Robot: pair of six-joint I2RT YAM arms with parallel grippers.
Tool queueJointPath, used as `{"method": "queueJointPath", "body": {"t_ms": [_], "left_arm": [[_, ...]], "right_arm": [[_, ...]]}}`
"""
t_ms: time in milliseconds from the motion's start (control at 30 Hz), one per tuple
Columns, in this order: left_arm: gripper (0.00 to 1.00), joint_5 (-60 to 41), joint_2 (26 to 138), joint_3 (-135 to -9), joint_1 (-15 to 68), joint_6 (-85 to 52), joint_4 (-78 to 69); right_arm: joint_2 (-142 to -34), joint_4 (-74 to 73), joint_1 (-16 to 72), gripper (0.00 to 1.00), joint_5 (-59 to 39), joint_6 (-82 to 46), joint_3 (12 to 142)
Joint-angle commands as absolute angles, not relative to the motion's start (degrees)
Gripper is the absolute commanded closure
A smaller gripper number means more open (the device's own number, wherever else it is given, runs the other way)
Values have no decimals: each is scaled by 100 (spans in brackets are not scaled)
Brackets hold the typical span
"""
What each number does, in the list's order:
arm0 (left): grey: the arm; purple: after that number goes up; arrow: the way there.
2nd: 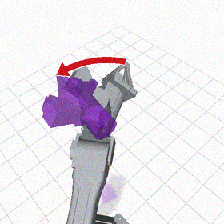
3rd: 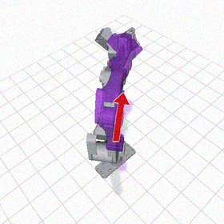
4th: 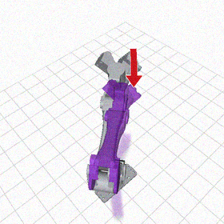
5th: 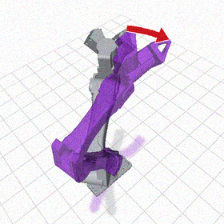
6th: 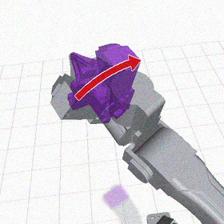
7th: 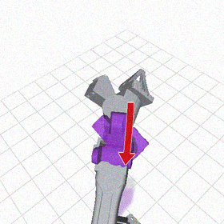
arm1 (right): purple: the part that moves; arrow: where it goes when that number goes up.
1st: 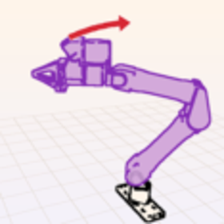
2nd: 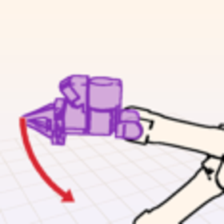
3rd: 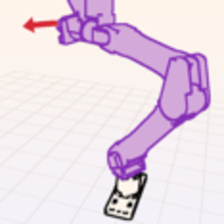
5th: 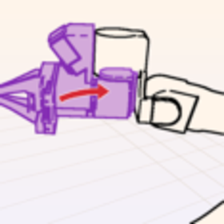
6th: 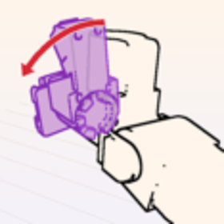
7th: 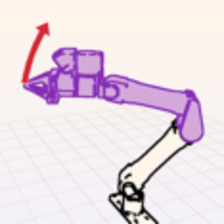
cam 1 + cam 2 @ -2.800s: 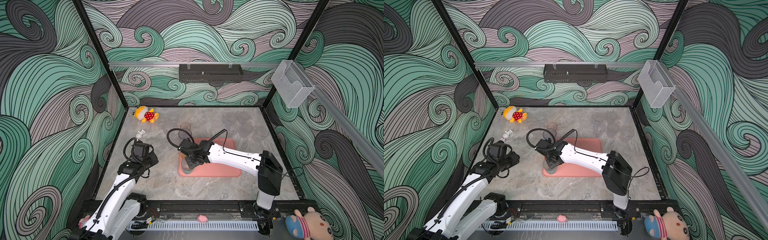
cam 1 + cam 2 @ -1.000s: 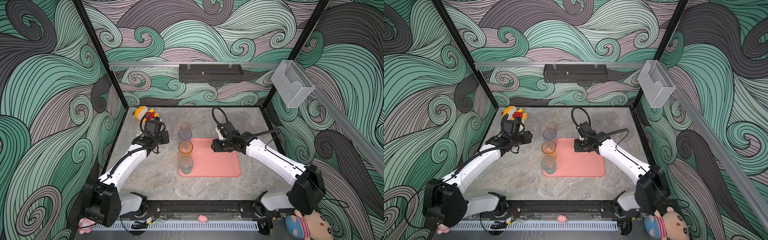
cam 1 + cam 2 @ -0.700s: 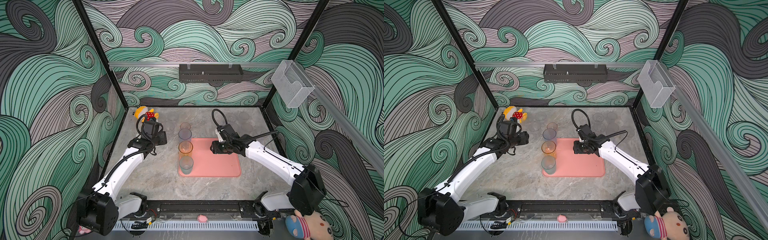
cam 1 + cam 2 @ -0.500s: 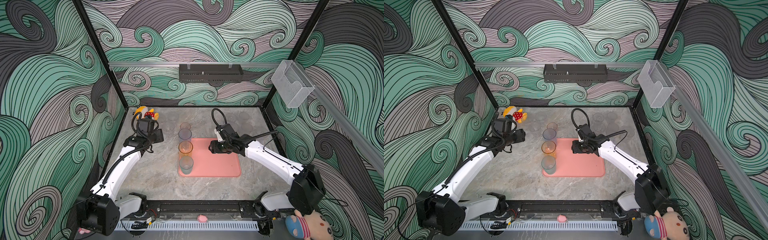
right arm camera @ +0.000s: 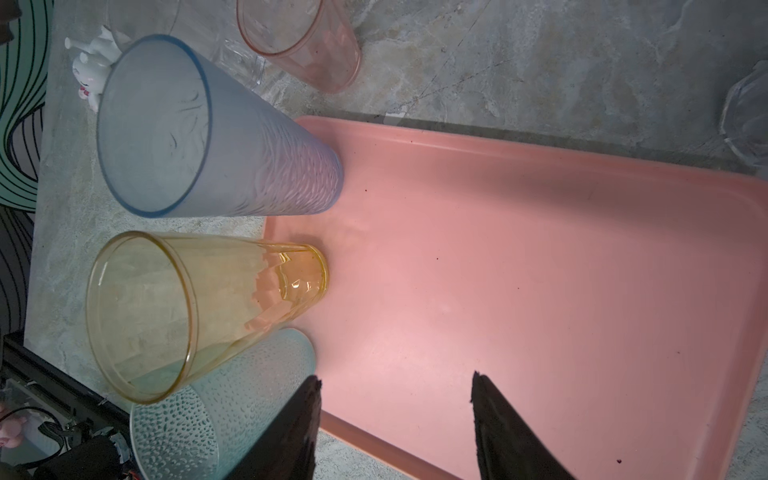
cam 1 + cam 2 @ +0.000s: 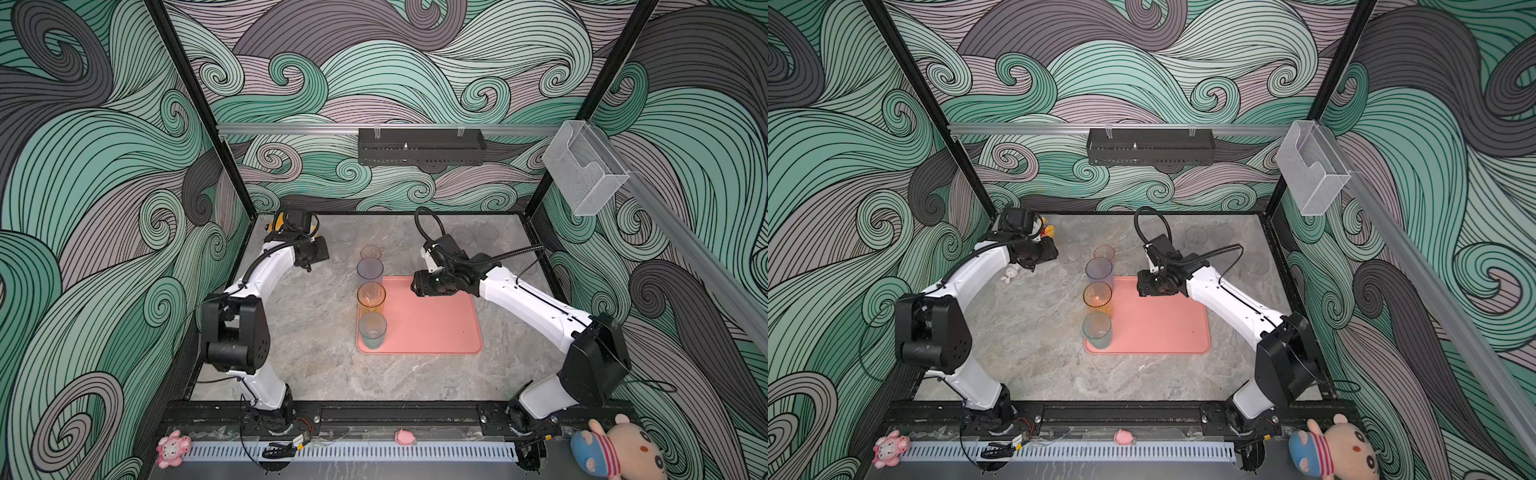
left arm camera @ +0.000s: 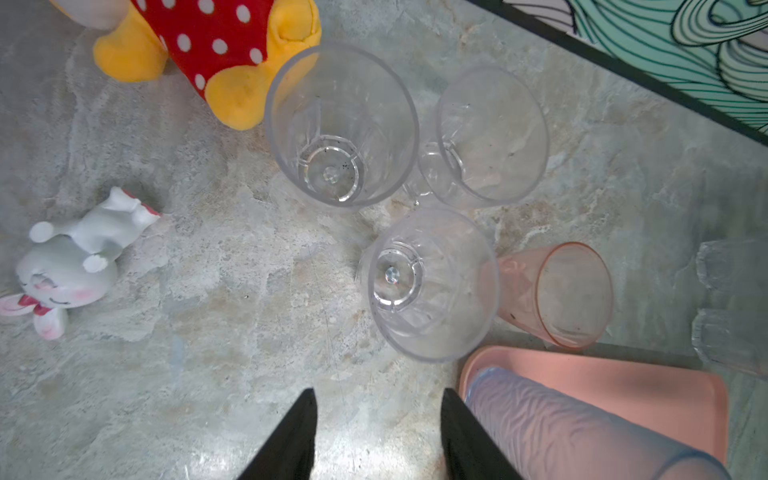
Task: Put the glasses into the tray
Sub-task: 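Raise the right gripper off the tray while the left arm moves toward the far side, then grasp a clear plastic glass near the polka-dot plush with the left gripper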
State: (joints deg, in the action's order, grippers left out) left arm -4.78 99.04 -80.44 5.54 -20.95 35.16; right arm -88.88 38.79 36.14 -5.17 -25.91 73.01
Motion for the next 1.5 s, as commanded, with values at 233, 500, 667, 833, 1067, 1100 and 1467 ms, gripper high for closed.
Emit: {"method": "queueJointPath", "body": {"t_ms": [233, 500, 667, 833, 1067, 1100, 1467], "left_arm": [[52, -348, 10730, -8782, 615, -2053, 3713], [55, 56, 11197, -9185, 831, -1777, 3796], [59, 758, 11377, -9316, 920, -1492, 3966], [66, 1050, 11556, -9350, 982, -1417, 3968], [79, 694, 11657, -9185, 1020, -1450, 3711], [82, 694, 11666, -9185, 1020, -1450, 3727], [97, 688, 11530, -9305, 1026, -1568, 4251]], "right_arm": [[-9339, 4296, 3613, 42, -592, -2394, 7588], [-9621, 4367, 3604, 42, -640, -2297, 7873], [-9694, 4437, 3584, 42, -659, -2256, 8020], [-9769, 4516, 3563, 42, -742, -2285, 8051], [-9793, 4530, 3562, 43, -726, -2295, 8066], [-9795, 4539, 3568, 43, -716, -2299, 8063], [-9877, 4529, 3566, 43, -709, -2294, 8134]]}}
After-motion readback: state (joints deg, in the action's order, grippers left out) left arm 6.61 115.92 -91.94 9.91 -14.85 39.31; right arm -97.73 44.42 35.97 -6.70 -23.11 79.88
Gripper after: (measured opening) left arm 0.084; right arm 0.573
